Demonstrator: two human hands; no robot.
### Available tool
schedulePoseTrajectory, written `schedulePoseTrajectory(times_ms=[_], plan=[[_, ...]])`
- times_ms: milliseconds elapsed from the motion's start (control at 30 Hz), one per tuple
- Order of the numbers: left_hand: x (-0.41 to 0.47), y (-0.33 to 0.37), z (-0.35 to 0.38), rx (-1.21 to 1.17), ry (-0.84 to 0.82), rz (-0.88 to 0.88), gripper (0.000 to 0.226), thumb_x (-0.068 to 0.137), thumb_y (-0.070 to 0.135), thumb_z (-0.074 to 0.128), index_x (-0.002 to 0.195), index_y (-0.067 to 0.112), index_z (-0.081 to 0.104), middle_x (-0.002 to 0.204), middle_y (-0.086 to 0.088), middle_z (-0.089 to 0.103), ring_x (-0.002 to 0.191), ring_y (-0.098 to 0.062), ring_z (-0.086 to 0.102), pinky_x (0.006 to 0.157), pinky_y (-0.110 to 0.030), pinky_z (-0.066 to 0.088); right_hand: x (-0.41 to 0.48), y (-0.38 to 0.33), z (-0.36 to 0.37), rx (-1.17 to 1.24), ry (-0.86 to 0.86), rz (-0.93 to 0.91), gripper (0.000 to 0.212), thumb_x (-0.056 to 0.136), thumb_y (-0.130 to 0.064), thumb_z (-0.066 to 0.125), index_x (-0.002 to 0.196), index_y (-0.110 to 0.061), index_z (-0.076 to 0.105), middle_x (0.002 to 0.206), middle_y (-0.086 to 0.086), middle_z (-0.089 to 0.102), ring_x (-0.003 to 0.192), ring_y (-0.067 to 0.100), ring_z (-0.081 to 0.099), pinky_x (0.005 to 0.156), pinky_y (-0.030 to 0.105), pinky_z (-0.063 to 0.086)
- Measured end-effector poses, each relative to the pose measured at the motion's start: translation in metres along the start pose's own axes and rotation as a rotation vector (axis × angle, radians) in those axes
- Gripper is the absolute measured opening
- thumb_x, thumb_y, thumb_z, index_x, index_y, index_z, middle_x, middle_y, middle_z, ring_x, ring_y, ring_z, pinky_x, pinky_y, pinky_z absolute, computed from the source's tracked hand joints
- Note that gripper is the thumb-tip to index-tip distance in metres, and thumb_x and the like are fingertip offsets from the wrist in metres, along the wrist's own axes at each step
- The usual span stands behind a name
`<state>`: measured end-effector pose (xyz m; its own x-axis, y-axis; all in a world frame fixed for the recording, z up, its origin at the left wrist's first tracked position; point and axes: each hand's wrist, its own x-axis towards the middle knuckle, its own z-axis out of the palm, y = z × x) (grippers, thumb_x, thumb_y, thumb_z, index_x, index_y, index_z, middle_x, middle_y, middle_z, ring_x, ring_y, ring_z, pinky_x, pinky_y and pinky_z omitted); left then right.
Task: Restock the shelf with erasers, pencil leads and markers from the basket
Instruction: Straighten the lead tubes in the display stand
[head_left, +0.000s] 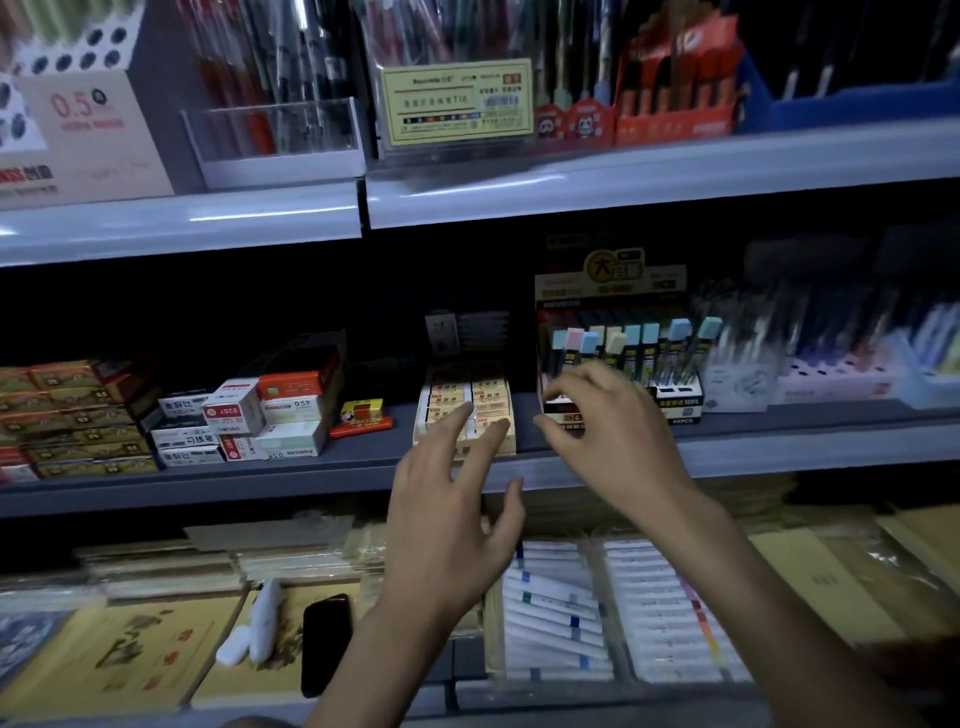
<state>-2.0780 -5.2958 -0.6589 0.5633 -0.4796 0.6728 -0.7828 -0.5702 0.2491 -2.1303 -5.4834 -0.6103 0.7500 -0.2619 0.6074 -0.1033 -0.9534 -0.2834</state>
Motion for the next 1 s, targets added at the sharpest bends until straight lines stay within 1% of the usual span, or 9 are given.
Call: schedulePoseTrajectory(times_ms=[67,167,267,400,500,600,700,833,1000], plan=[[0.004,0.011,0.005,-0.045,0.0,-0.006,0.058,0.098,0.047,0.055,0.152,0.032,0.043,0.162,0.0,0.034,0.147,-0.022,0.038,0.108,-0.048,0.046,-0.006,0.012,-0.008,0.023,0.023,0.015,0.03,0.094,-0.038,0.068,0.121,-0.023,0.066,0.115,-0.006,0.057,0.107,0.017,0.058,0.092,0.038,0.05],[0.015,0.033,0.018,-0.104,-0.02,0.005,0.065,0.099,0.049,0.054,0.158,0.035,0.031,0.166,0.002,0.027,0.152,-0.022,0.031,0.112,-0.05,0.045,-0.011,0.033,-0.021,0.048,0.077,0.048,0.031,0.097,-0.034,0.066,0.126,-0.022,0.065,0.119,-0.005,0.058,0.109,0.017,0.058,0.09,0.037,0.051],[0.024,0.055,0.032,-0.125,-0.026,0.048,0.067,0.099,0.05,0.053,0.159,0.036,0.027,0.167,0.004,0.025,0.152,-0.019,0.03,0.117,-0.044,0.038,-0.007,0.052,-0.032,0.058,0.189,0.101,0.026,0.097,-0.027,0.065,0.122,-0.022,0.066,0.115,-0.005,0.062,0.107,0.018,0.06,0.085,0.037,0.053],[0.038,0.081,0.049,-0.238,-0.023,0.079,0.065,0.1,0.049,0.053,0.158,0.043,0.025,0.165,0.012,0.023,0.148,-0.013,0.033,0.112,-0.042,0.044,-0.007,0.077,-0.04,0.036,0.36,0.153,0.023,0.095,-0.02,0.066,0.118,-0.02,0.068,0.111,-0.005,0.063,0.102,0.018,0.062,0.079,0.031,0.049],[0.05,0.099,0.063,-0.322,-0.015,0.068,0.065,0.1,0.051,0.052,0.156,0.049,0.02,0.165,0.018,0.019,0.151,-0.009,0.027,0.113,-0.04,0.044,-0.008,0.093,-0.046,0.021,0.391,0.168,0.026,0.095,-0.023,0.068,0.121,-0.023,0.068,0.109,-0.008,0.06,0.1,0.017,0.06,0.077,0.03,0.046],[0.062,0.116,0.075,-0.332,-0.007,0.098,0.063,0.1,0.052,0.049,0.155,0.05,0.018,0.164,0.019,0.021,0.151,-0.006,0.026,0.112,-0.035,0.044,0.0,0.104,-0.054,0.047,0.407,0.171,0.028,0.094,-0.028,0.07,0.122,-0.024,0.067,0.113,-0.008,0.058,0.104,0.017,0.059,0.08,0.034,0.05],[0.074,0.127,0.082,-0.31,0.0,0.104,0.061,0.1,0.046,0.051,0.154,0.046,0.021,0.16,0.016,0.029,0.14,-0.01,0.042,0.096,-0.034,0.054,0.012,0.112,-0.062,0.044,0.4,0.143,0.026,0.093,-0.029,0.07,0.119,-0.025,0.068,0.112,-0.007,0.058,0.104,0.018,0.059,0.082,0.038,0.053],[0.089,0.139,0.089,-0.315,-0.013,0.071,0.058,0.1,0.041,0.053,0.153,0.04,0.029,0.149,0.015,0.037,0.117,-0.007,0.054,0.076,-0.029,0.055,0.027,0.123,-0.072,0.051,0.385,0.126,0.021,0.092,-0.024,0.068,0.112,-0.027,0.069,0.105,-0.01,0.058,0.098,0.017,0.059,0.078,0.039,0.054],[0.089,0.147,0.103,-0.489,-0.034,-0.111,0.056,0.102,0.042,0.052,0.152,0.045,0.028,0.143,0.024,0.038,0.1,0.005,0.045,0.08,-0.031,0.053,0.041,0.138,-0.084,0.095,0.334,0.087,0.021,0.09,-0.014,0.068,0.105,-0.028,0.072,0.089,-0.015,0.058,0.088,0.014,0.056,0.078,0.033,0.05]])
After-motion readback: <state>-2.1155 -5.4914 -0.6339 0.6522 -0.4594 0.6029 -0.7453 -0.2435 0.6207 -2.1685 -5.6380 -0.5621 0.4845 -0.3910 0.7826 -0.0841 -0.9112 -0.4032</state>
